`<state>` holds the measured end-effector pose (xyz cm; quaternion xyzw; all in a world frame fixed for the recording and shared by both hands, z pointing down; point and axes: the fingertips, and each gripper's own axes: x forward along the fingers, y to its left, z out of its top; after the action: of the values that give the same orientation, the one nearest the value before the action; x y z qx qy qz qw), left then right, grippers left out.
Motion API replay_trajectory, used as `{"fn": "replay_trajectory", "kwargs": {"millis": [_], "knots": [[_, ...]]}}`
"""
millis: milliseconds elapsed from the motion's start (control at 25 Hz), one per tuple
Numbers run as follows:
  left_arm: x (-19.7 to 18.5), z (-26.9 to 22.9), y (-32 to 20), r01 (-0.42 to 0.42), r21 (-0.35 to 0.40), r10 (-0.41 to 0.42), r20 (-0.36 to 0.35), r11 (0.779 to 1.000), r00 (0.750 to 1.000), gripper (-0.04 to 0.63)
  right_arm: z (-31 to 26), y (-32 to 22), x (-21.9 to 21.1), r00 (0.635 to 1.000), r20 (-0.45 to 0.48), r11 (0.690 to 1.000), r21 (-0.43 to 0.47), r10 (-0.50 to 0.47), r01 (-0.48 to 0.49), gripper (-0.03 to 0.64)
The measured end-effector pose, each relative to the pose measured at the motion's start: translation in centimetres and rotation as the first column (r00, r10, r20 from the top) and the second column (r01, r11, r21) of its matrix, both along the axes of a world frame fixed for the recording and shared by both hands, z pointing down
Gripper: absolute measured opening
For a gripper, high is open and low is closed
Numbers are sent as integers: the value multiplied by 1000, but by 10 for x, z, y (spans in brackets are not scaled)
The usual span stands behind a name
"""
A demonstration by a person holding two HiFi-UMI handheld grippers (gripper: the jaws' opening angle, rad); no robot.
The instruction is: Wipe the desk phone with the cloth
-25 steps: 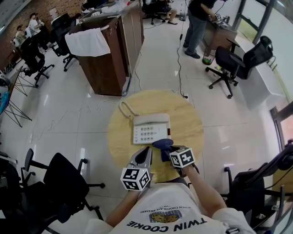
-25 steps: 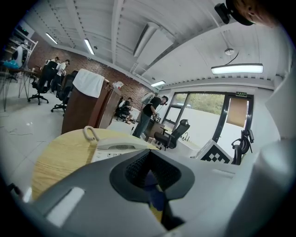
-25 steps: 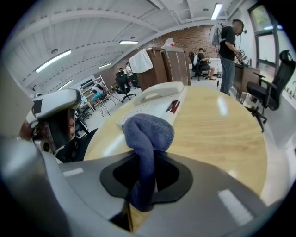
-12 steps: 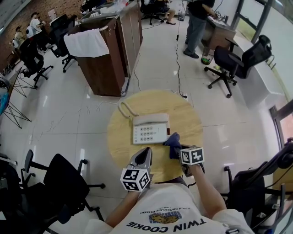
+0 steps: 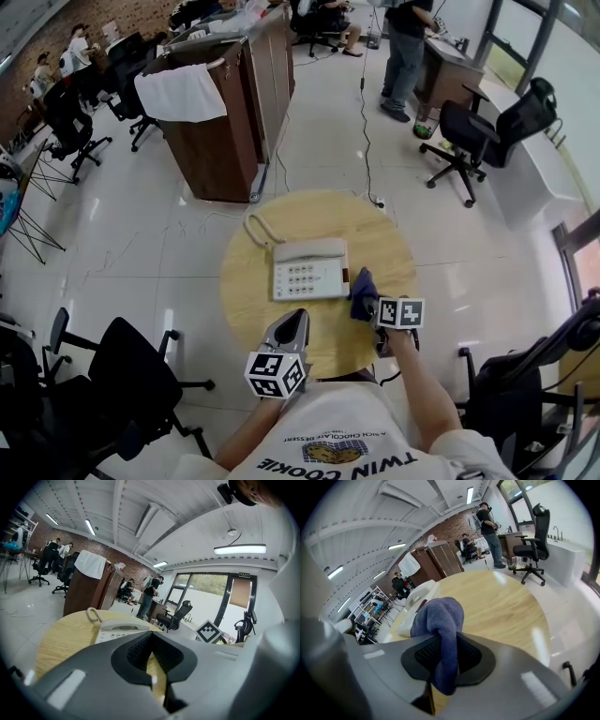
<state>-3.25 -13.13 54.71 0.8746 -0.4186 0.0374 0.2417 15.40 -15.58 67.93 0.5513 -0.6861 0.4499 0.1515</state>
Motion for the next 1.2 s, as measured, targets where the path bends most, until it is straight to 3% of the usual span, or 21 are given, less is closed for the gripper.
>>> {"fn": "replay_trajectory", "kwargs": {"millis": [320, 1200], "knots": [[7, -1, -6, 7, 0, -7, 0, 1000, 1000, -9, -3, -29, 0, 997, -57, 998, 14, -58, 58, 66], [15, 0, -22, 63, -61, -64, -5, 996, 998, -9, -2, -76, 16, 987, -103, 992, -37, -126, 123, 66]]}}
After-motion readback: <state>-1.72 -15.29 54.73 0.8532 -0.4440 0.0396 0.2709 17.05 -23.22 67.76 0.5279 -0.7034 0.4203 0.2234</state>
